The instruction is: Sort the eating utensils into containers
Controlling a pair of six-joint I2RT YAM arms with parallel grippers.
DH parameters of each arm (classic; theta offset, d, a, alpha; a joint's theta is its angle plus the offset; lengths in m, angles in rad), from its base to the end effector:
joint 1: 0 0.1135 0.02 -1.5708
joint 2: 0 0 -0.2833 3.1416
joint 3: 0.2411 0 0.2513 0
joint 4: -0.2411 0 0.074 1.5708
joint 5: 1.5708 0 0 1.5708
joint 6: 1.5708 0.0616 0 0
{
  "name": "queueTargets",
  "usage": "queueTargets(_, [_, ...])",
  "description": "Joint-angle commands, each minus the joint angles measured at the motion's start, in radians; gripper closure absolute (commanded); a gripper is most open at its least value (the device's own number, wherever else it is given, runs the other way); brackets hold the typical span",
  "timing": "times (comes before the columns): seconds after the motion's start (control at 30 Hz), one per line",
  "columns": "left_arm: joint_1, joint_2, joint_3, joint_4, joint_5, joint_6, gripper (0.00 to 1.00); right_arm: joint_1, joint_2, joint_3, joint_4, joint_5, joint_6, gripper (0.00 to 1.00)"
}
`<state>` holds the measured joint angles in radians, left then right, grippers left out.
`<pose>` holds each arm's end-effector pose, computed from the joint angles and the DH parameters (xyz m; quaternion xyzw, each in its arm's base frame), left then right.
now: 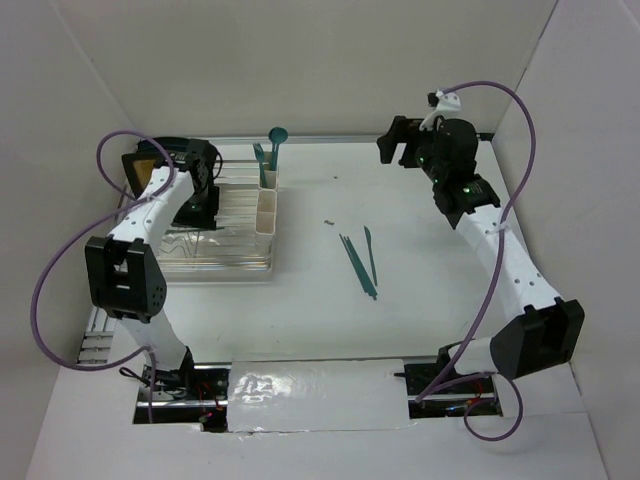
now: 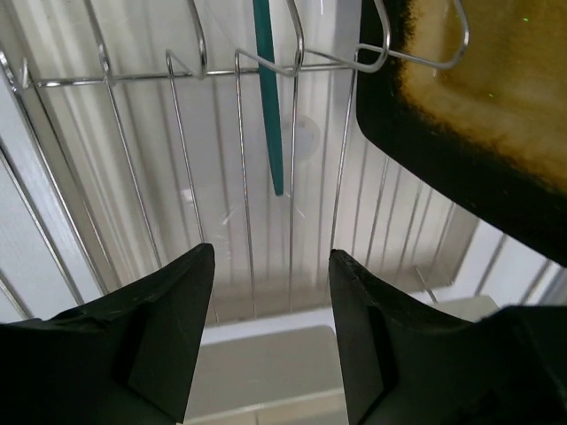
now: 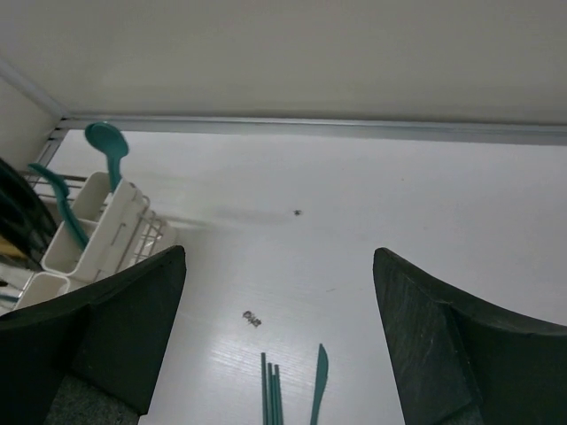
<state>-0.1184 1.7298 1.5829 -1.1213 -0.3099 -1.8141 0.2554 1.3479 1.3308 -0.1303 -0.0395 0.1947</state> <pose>0.3543 -0.0232 0.2902 -0.7478 0.6288 -0.0358 0.2102 0.3250 0.0874 0.4257 -0.0359 0.7564 0.1603 0.6332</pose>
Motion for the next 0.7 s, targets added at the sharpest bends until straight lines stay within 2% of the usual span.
queueTargets(0.0, [0.010,0.033,0.026,-0.025,-0.043,0.002,0.33,-0.057,-0.007,0.005,-0.058,-0.011,0.018,0.08])
queueTargets(0.23, [0.033,0.069,0.012,0.113,-0.029,0.108,0.34,-0.120,0.031,-0.007,-0.058,-0.077,0.032,0.08])
queueTargets(0.47, [0.068,0.126,0.051,0.058,0.002,0.056,0.37,-0.169,0.016,-0.047,-0.058,-0.077,0.020,0.07])
queueTargets(0.67, [0.085,0.134,0.046,0.089,0.009,0.071,0.39,-0.208,0.048,-0.038,-0.058,-0.112,0.026,0.07])
